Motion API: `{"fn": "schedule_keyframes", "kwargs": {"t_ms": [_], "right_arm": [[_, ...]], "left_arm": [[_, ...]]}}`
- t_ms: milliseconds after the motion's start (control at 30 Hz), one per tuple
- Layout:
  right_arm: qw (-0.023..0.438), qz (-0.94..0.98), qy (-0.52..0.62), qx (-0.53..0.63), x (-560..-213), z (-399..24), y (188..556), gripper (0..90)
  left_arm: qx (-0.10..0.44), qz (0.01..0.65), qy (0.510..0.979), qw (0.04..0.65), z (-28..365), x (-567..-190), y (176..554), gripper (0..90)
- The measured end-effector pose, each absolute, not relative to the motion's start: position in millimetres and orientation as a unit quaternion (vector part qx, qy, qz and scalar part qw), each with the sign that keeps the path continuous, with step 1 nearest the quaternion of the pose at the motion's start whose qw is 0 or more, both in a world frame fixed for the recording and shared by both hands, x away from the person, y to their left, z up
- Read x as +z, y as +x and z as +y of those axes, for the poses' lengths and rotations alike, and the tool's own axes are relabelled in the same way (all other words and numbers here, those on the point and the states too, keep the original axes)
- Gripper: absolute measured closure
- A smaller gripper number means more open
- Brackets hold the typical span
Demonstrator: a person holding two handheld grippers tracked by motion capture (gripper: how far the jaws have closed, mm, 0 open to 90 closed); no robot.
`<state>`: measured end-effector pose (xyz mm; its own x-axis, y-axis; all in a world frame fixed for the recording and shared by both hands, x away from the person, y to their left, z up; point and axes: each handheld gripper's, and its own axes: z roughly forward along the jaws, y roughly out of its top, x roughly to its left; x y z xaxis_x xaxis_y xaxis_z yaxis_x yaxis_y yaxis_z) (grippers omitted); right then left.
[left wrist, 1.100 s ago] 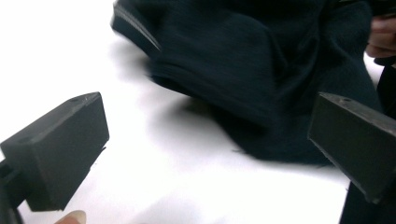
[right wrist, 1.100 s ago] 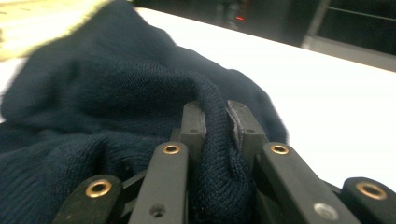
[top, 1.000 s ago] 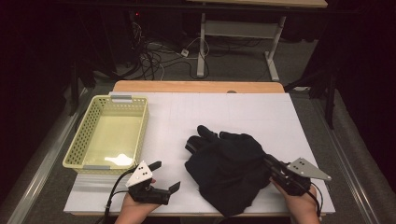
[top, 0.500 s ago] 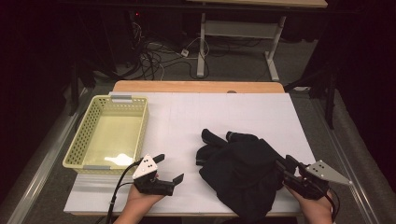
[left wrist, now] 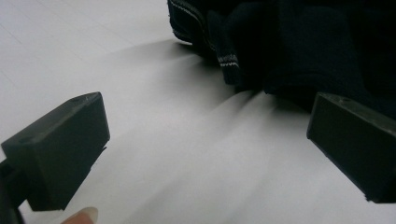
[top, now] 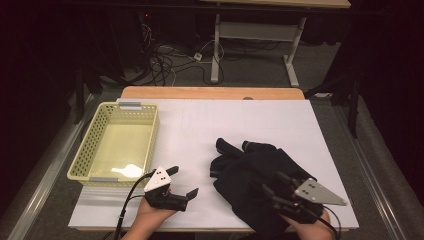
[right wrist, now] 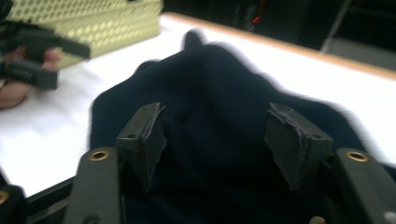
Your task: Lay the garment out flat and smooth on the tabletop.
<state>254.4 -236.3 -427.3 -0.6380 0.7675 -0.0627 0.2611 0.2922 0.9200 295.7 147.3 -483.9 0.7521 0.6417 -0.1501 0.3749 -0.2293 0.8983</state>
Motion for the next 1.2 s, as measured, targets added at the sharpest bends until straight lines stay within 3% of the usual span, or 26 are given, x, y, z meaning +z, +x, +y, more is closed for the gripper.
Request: {"fn": "schedule_keyframes", "kwargs": {"t_ms": [167, 267, 367, 467, 533, 600, 667, 900, 1200], "right_arm": [[0.232, 0.799, 0.327, 0.448, -441.6, -198.5, 263.0, 28.0], [0.240, 0.809, 0.329, 0.423, -446.2, -183.2, 273.2, 21.7], [0.236, 0.829, 0.327, 0.388, -455.0, -170.2, 285.6, 20.8], [0.230, 0.845, 0.323, 0.360, -466.6, -161.3, 291.6, 30.3], [0.225, 0.850, 0.317, 0.356, -471.6, -158.2, 291.3, 43.5], [0.220, 0.852, 0.309, 0.360, -472.4, -157.7, 289.3, 62.6], [0.218, 0.854, 0.300, 0.365, -472.0, -158.4, 286.5, 69.1], [0.229, 0.826, 0.292, 0.424, -449.8, -181.7, 268.6, 70.4], [0.275, 0.776, 0.320, 0.470, -417.6, -238.3, 255.4, 70.1]], "left_arm": [[0.132, 0.324, 0.775, 0.527, 146.6, -484.0, 293.8, 0.0], [0.132, 0.323, 0.775, 0.527, 146.9, -484.0, 293.3, 0.0], [0.134, 0.322, 0.775, 0.528, 146.7, -484.0, 292.5, 0.0], [0.133, 0.321, 0.775, 0.527, 146.6, -484.1, 292.5, 0.0], [0.132, 0.322, 0.775, 0.527, 146.7, -484.1, 292.8, 0.1], [0.132, 0.322, 0.776, 0.527, 146.6, -484.1, 292.7, 0.6], [0.132, 0.321, 0.775, 0.527, 146.6, -484.1, 292.7, 0.7], [0.131, 0.323, 0.775, 0.526, 146.7, -484.0, 292.9, 1.2], [0.133, 0.324, 0.775, 0.526, 146.7, -484.0, 292.7, 1.7]]}}
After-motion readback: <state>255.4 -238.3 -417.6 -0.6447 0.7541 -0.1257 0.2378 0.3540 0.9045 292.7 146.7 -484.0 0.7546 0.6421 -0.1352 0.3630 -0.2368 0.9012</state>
